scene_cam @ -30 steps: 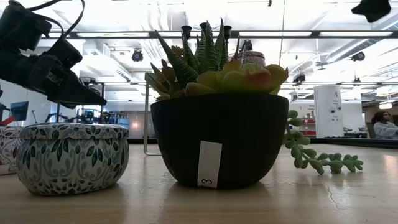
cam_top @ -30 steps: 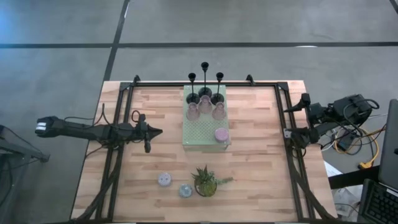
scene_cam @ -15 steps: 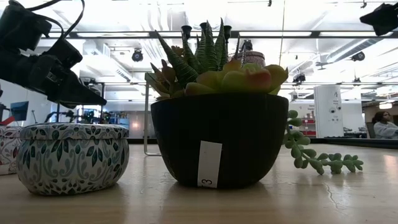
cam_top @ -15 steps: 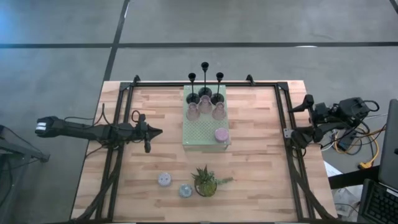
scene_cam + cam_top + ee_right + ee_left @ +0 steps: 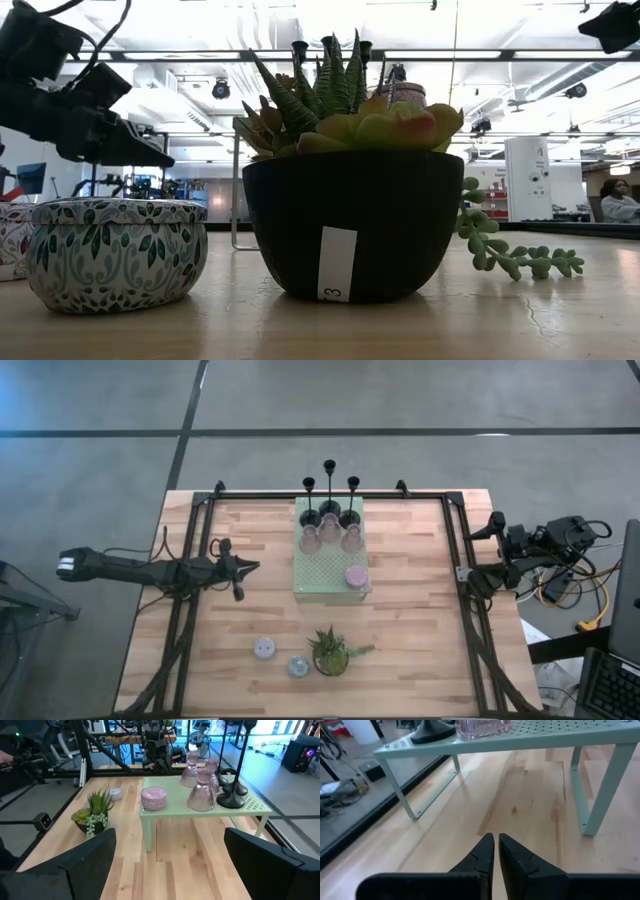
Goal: Pick & Place candle stick holders
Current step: Put the red patterned scented candle on the shelf
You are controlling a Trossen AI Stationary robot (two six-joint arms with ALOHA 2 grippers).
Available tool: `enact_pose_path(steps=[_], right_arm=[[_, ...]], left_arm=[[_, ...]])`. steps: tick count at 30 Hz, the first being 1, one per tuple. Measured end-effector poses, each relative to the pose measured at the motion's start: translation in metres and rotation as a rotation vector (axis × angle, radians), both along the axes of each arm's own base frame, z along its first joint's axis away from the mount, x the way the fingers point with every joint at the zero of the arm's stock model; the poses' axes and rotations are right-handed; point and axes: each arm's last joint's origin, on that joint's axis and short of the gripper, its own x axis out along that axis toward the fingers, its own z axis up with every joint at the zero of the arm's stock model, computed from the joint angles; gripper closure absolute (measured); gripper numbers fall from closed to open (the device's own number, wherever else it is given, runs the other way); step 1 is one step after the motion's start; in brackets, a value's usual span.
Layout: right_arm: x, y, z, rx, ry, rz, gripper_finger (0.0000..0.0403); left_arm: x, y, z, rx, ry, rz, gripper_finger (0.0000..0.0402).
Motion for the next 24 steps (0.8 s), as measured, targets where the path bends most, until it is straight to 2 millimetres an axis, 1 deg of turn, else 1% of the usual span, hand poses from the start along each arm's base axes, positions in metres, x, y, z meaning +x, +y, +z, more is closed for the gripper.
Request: enact_pose_path(steps=[6,9,10,12,14,17,18,21,24], right_arm=[[0.000,0.000,0.000,-0.001,0.001,-0.002,0.0037],[0.000,0.000,0.000,-0.001,0.001,-0.002,0.0037],[0.000,0.000,0.000,-0.001,0.001,-0.002,0.0037],[0.000,0.000,0.000,-0.001,0.001,-0.002,0.0037],[0.000,0.000,0.000,-0.001,0.001,-0.002,0.0037],[0.000,0.000,0.000,-0.001,0.002,-0.002,0.0037],[0.000,0.000,0.000,-0.001,0.002,-0.002,0.0037],[0.000,0.000,0.000,-0.001,0.002,-0.001,0.0037],[0.000,0.000,0.000,-0.001,0.002,-0.001,0.0037]], left_arm=[[0.000,0.000,0.000,0.008,0.003,-0.001,0.0371],[0.000,0.000,0.000,-0.016,-0.010,0.004,0.0371],[0.000,0.000,0.001,-0.060,-0.031,0.007,0.0371],[0.001,-0.001,0.005,-0.202,-0.089,0.015,0.0371],[0.004,-0.002,0.020,-0.328,-0.159,0.021,0.0371],[0.006,-0.007,0.042,-0.419,-0.165,-0.119,0.0371],[0.007,-0.007,0.053,-0.453,-0.202,-0.138,0.0371],[0.007,-0.007,0.087,-0.622,-0.342,-0.121,0.0371],[0.002,-0.009,0.124,-0.672,-0.432,-0.220,0.0371]])
